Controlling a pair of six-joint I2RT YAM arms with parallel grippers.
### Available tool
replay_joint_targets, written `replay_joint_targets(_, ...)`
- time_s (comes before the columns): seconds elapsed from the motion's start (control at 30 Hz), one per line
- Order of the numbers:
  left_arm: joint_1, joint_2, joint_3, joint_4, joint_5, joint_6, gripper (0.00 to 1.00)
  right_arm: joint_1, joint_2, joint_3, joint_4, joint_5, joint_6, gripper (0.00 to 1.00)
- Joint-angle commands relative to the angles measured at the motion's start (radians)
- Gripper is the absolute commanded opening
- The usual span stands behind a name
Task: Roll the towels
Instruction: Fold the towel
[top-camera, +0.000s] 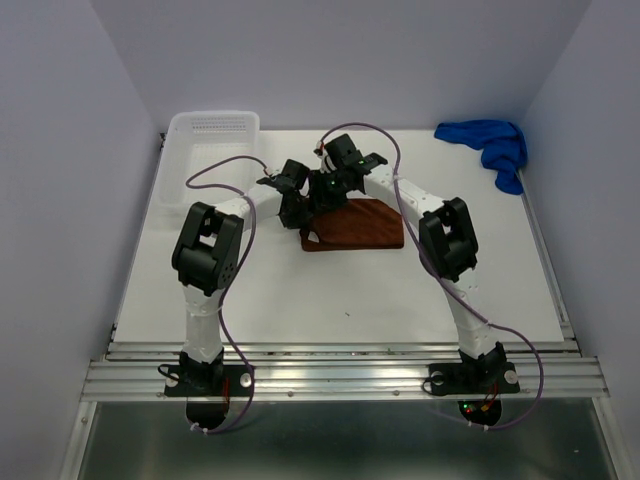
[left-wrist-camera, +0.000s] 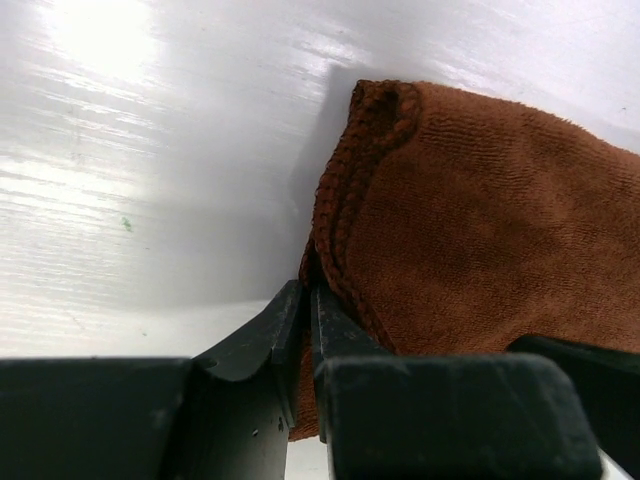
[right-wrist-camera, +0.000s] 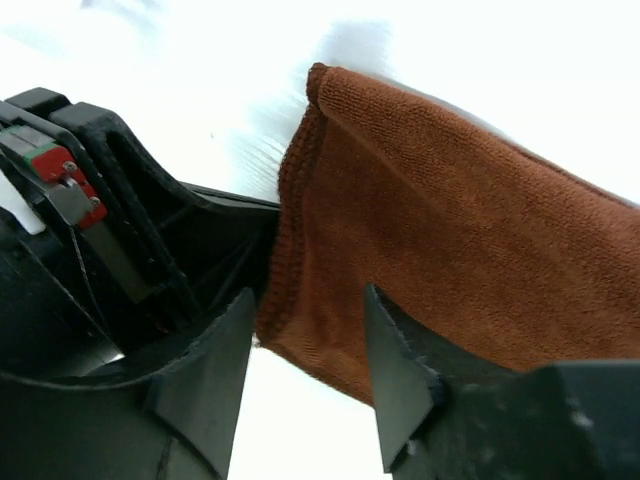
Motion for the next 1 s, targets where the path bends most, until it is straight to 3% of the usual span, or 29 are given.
replay_joint_targets(0.0,0.012,-0.07,-0.024,-0.044,-0.036,-0.01,0.18,0.007,-0.044,0.015,0.047,-0.018,-0.005,0.54)
replay_joint_targets(0.27,0.021,-0.11,-0.037,-0.052,-0.053,-0.017,0.23,0.007,-0.158,-0.039,0.058,0.106,-0.017,0.61)
replay_joint_targets(0.3,0.021,-0.118,-0.037,-0.055,-0.055,-0.017,0.32,0.007,-0.185,-0.047,0.061,0.112,-0.019,0.66)
replay_joint_targets(0.53,0.022,-0.198,-0.03,-0.119,-0.101,-0.026,0.38,-0.035,-0.313,-0.134,0.064,0.2,-0.036,1.0)
replay_joint_targets(0.7,0.024,-0.25,-0.007,-0.193,-0.139,-0.041,0.4,-0.094,-0.392,-0.203,0.069,0.246,-0.039,1.0)
replay_joint_targets(0.77,0.024,-0.28,0.002,-0.23,-0.15,-0.041,0.56,-0.114,-0.412,-0.235,0.069,0.25,-0.037,1.0)
replay_joint_targets(0.8,0.022,-0.288,0.025,-0.239,-0.15,-0.031,0.7,-0.13,-0.434,-0.249,0.079,0.25,-0.04,1.0)
replay_joint_targets(0.87,0.019,-0.302,0.058,-0.227,-0.128,-0.001,0.79,-0.145,-0.46,-0.291,0.09,0.261,-0.046,1.0)
replay_joint_targets(0.93,0.01,-0.299,0.078,-0.18,-0.072,0.035,0.97,-0.171,-0.471,-0.314,0.102,0.272,-0.046,1.0)
replay_joint_targets(0.97,0.006,-0.293,0.087,-0.167,-0.043,0.045,0.99,-0.18,-0.472,-0.326,0.104,0.267,-0.046,1.0)
